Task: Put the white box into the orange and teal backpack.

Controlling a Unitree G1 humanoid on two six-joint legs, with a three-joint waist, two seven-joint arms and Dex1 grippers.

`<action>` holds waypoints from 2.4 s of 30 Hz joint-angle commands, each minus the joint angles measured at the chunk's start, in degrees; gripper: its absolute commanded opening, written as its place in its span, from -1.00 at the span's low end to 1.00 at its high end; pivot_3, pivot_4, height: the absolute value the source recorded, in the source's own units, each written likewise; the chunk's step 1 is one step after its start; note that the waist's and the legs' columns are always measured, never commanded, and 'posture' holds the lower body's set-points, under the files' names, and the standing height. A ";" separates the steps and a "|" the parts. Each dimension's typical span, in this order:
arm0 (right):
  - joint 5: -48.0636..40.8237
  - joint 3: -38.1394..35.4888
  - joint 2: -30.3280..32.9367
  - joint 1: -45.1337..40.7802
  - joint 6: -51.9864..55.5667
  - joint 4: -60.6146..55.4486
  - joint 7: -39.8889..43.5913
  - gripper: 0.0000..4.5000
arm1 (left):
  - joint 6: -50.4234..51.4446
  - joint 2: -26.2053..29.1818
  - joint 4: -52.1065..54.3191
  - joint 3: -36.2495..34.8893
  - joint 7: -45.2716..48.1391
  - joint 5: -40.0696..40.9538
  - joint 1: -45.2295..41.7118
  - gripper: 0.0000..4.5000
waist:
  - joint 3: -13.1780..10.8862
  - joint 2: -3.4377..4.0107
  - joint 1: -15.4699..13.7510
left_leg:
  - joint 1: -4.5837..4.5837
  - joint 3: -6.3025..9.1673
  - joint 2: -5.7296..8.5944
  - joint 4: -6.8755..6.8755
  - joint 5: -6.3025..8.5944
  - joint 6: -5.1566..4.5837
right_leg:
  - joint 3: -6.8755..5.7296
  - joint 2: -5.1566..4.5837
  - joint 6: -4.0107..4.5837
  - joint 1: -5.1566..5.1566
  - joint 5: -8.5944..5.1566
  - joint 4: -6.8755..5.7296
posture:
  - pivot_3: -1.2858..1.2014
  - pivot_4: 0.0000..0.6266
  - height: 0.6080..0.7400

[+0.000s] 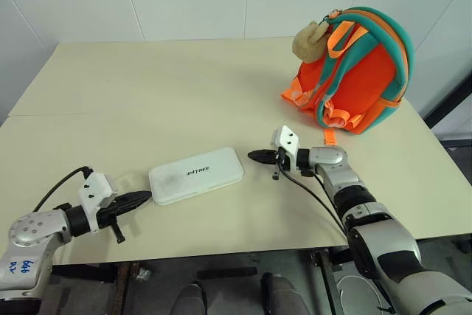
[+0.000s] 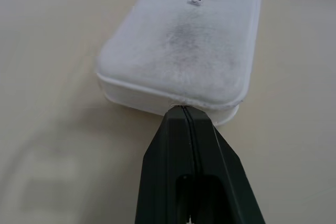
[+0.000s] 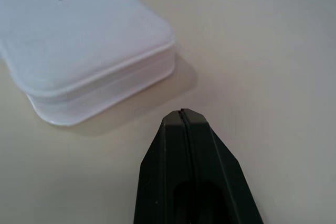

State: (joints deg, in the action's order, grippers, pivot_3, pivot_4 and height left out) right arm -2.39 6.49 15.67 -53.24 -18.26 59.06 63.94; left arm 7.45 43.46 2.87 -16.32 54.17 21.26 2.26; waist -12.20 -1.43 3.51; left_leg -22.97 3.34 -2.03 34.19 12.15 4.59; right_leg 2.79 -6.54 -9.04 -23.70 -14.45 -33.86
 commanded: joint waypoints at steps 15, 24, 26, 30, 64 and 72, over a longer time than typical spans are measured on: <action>-3.47 1.34 2.52 13.00 10.62 -25.78 7.20 -0.99 | -1.51 -2.07 -1.17 6.92 1.67 -1.92 -8.35 -1.00 | 0.01 0.00 -0.53 | 0.01 0.01 0.00 0.02 0.00 0.01 | -0.01 0.00 -0.02 0.02 0.00 -0.02 | 0.03 -0.52 1.00; -6.12 0.86 8.47 22.15 22.11 -45.04 5.40 -0.99 | -3.01 -6.14 -6.95 12.74 4.59 -4.12 -16.04 -1.00 | 0.02 -0.02 -1.43 | 0.02 0.01 0.01 0.07 0.00 0.01 | -0.02 0.00 -0.04 0.04 0.00 -0.01 | 0.03 -0.52 1.00; -6.64 0.34 9.46 23.76 24.38 -48.51 4.57 -0.99 | -3.39 -6.86 -8.57 13.62 5.50 -4.62 -17.61 -1.00 | 0.03 -0.02 -1.49 | 0.01 0.00 0.00 0.11 0.00 0.01 | -0.02 -0.01 -0.04 0.04 0.00 0.00 | 0.03 -0.52 1.00; -6.31 -0.62 11.05 25.87 25.86 -50.60 2.97 -0.99 | -4.31 -7.72 -11.03 14.44 6.77 -5.33 -19.69 -1.00 | 0.03 -0.02 -1.85 | 0.01 0.00 0.01 0.14 0.00 0.01 | -0.02 -0.01 -0.01 0.05 -0.01 0.01 | 0.03 -0.52 1.00; -16.98 -1.54 27.54 24.24 51.56 -59.86 7.71 1.00 | 49.93 5.54 -18.30 9.80 11.21 11.86 -28.00 0.98 | 0.02 -0.05 -1.75 | -0.04 0.05 0.00 0.24 0.01 0.01 | -0.05 0.00 0.66 0.05 -0.44 -0.01 | 0.03 -0.52 1.00; -15.59 3.27 24.44 22.76 56.31 -59.29 4.44 1.00 | 59.61 -0.21 -26.42 9.75 8.10 13.29 -36.13 0.98 | 0.02 -0.05 -1.87 | -0.08 0.05 0.01 0.46 0.02 0.00 | -0.05 -0.01 0.66 0.08 -0.43 -0.05 | 0.03 -0.52 1.00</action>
State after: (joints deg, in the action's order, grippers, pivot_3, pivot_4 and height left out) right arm -18.08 9.29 40.41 -29.75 38.13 0.44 68.99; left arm 64.70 43.77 -22.19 -6.68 63.19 33.80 -33.23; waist -12.18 -1.48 1.64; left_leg -23.07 3.40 -2.01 34.69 12.17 4.59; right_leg 2.74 -6.55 -8.39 -23.62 -14.88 -33.91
